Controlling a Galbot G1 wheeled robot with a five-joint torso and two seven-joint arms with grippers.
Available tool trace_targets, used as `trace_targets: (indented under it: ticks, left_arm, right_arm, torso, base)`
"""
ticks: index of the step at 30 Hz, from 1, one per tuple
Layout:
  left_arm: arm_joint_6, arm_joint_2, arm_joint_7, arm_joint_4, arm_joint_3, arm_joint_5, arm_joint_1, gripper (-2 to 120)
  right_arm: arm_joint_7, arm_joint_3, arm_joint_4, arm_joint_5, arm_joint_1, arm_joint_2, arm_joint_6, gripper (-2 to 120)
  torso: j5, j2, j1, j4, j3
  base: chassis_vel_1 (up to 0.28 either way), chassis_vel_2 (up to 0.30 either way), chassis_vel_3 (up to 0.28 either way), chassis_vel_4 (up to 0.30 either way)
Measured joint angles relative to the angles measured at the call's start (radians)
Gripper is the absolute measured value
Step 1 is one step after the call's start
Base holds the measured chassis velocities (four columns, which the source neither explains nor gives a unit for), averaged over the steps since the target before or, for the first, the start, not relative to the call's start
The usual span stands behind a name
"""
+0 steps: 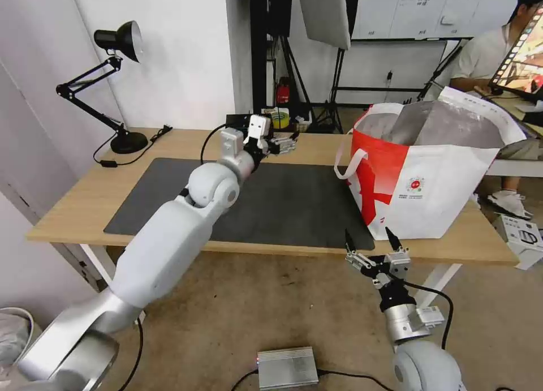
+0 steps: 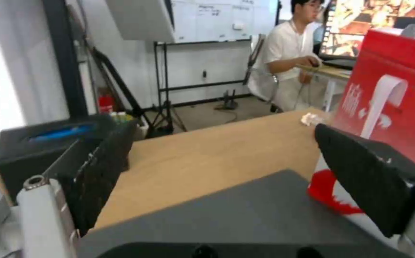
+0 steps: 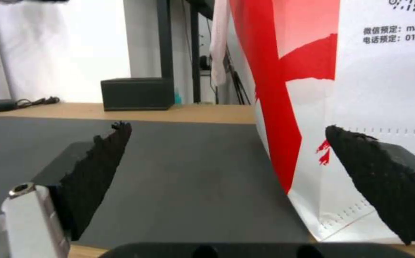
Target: Pick up the trash from the table and place it into the takeout bag.
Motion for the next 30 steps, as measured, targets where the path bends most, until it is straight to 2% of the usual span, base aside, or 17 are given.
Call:
trace_targets:
  ticks: [4,7,15,24,30]
  left_arm:
    - [0.001,0.026,0.000,-0.042,-0.047,0.004,0.067,100]
    - [-0.002,0.034,0.000,-0.050,-0.054,0.004,0.080,100]
    - [-0.044,0.085,-0.002,-0.134,-0.147,0.012,0.212,100]
    - [-0.094,0.098,-0.006,-0.184,-0.211,0.067,0.327,100]
    - [-0.113,0.088,0.010,-0.239,-0.284,0.117,0.450,100]
  right_arm:
    - [0.000,0.000,0.000,0.000,0.000,0.000,0.000,100]
    - [0.000,0.000,0.000,0.000,0.000,0.000,0.000,100]
    - [0.000,0.000,0.000,0.000,0.000,0.000,0.000,100]
    - [0.000,0.000,0.000,0.000,0.000,0.000,0.000,100]
    - [0.000,0.000,0.000,0.000,0.000,0.000,0.000,100]
  torso:
    - [0.0001,0.000,0.000,0.0002,0.000]
    - [-0.0001,0.000,0.000,0.0002,0.000]
    - [0.0000,0.000,0.000,0.0001,0.000]
    - [0.0002,0.000,0.000,0.0000,0.000]
    - [0.0001,0.000,0.000,0.0000,0.000]
  base:
    - [0.000,0.000,0.000,0.000]
    - [0.000,0.000,0.000,0.000]
    - [0.000,0.000,0.000,0.000]
    - [0.000,0.000,0.000,0.000]
    - [0.000,0.000,0.000,0.000]
